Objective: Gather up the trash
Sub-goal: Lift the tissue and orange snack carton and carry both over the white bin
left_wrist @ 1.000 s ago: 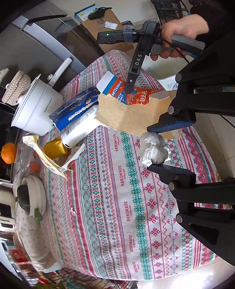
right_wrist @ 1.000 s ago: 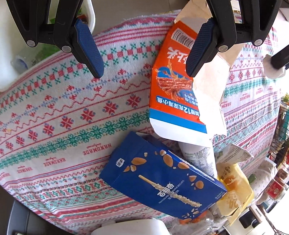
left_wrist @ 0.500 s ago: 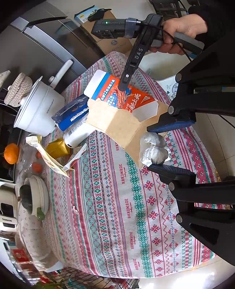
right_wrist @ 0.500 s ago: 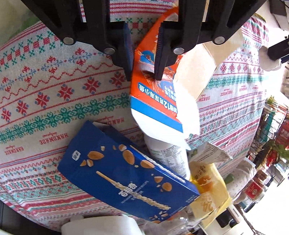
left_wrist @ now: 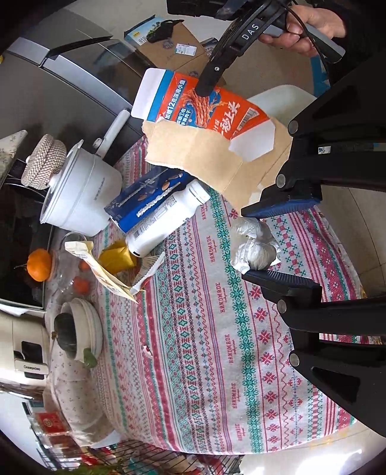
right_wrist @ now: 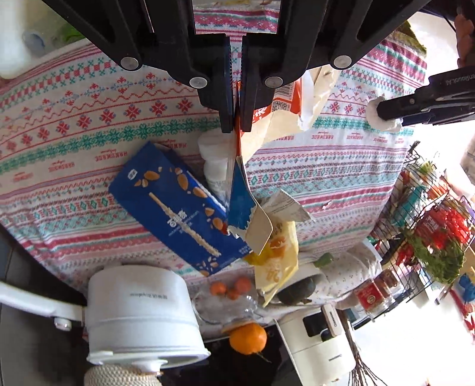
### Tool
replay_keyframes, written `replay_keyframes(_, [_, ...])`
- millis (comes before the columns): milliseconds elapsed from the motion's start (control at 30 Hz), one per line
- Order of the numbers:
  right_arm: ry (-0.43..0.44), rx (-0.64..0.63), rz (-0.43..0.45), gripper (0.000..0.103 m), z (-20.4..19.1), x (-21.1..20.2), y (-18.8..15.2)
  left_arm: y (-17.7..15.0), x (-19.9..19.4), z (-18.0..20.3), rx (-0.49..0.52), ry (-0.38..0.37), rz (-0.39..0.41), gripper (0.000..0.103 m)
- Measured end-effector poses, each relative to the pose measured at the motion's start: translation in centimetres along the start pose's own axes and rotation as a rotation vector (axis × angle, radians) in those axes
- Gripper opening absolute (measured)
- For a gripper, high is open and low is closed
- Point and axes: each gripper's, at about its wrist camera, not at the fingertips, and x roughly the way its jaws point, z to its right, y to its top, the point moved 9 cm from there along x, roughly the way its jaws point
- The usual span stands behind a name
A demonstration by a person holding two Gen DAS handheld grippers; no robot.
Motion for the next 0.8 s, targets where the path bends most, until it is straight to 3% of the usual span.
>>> replay_keyframes(400, [-0.064,-0.018,0.08,0.002,2.3,-6.2,0.4,0.3,0.9,4.7,0.089,-0.028,0.003,0.037])
replay_keyframes(800, [-0.153,0.075,0.107,0.002,8.8,-11.5,-1.5,-0.4,3.6,13.1,0.232,-0.089,-0.027,0.037])
